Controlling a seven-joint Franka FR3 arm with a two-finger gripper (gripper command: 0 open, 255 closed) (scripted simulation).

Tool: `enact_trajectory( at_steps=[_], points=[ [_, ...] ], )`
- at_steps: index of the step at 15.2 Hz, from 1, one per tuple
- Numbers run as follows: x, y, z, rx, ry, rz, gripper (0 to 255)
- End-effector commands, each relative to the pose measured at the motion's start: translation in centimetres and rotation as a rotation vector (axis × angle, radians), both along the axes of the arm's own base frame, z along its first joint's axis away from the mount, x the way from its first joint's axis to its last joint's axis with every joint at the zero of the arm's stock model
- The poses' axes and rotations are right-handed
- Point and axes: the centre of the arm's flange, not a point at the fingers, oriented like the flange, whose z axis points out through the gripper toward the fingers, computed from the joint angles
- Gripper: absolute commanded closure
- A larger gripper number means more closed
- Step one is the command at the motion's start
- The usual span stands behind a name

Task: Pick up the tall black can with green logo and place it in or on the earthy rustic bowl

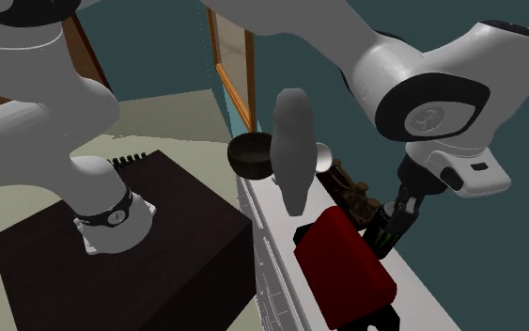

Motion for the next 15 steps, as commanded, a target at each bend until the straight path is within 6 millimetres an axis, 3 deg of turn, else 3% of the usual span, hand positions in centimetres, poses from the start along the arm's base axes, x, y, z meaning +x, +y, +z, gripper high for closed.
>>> enact_trajectory(
  at_steps=[1, 5, 15],
  points=[
    [-0.1, 0.1, -0.7, -0.002, 0.01, 0.001, 255],
    [-0.1, -0.2, -0.7, -0.002, 0.009, 0.001, 255],
    [-0.1, -0.2, 4.6, -0.002, 0.009, 0.001, 255]
  ],
)
